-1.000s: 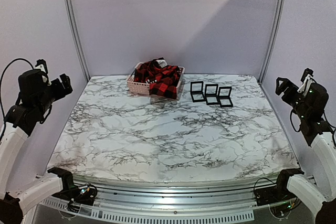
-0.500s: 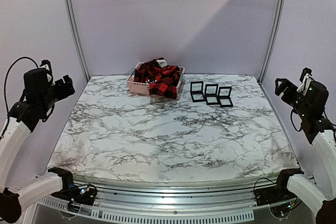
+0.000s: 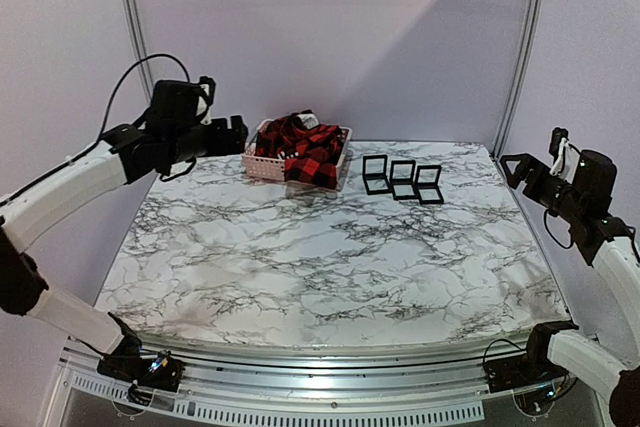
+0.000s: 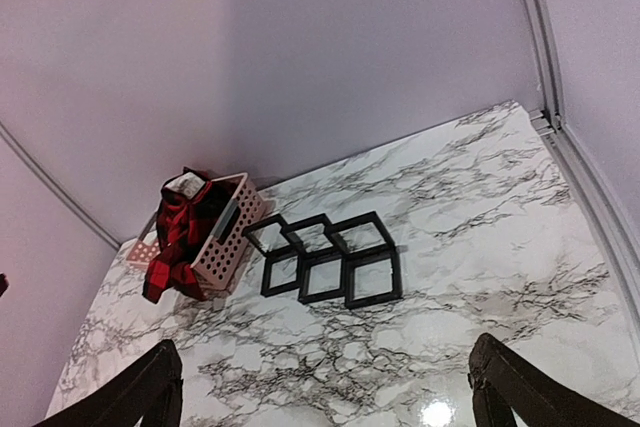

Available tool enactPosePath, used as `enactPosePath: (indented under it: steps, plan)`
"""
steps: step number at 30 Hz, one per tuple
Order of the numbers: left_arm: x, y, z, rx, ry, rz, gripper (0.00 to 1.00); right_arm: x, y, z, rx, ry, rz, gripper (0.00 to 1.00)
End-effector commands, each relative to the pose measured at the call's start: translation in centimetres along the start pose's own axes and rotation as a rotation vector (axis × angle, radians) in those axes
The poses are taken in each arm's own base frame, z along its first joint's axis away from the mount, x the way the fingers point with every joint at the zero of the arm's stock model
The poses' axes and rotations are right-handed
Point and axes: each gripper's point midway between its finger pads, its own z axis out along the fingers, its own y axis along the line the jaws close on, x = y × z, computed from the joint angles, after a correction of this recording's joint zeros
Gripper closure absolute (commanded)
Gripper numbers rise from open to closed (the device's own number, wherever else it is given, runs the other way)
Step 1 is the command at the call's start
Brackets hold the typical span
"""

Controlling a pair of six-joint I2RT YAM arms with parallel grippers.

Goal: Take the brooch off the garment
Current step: Pick up the crumpled clothing from the bin.

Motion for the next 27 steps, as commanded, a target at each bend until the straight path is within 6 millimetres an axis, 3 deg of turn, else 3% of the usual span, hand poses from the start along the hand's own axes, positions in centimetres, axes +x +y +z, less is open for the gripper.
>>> enactPosePath:
  steps: [1,7,10,17,27]
  plan:
    - [0.9,-6.6,3.8,0.121,0.043,0.013,0.0,1.0,1.8,0.1,-0.106,0.037,0.021,0.01]
    - [2.0,-13.9,10.9,0.219,0.119,0.034,0.0,1.9,2.4,0.1,-0.157,0.052,0.024,0.01]
    - [2.8,-15.6,14.5,0.213,0.137,0.054,0.01,2.2,2.5,0.1,-0.167,0.056,0.02,0.01]
    - [5.4,-15.6,20.8,0.103,0.171,0.127,0.01,2.6,3.1,-0.2,-0.214,0.054,0.032,0.01]
    - [9.2,-13.5,25.4,0.026,0.218,0.161,0.0,2.5,3.4,-0.6,-0.227,0.052,0.043,0.01]
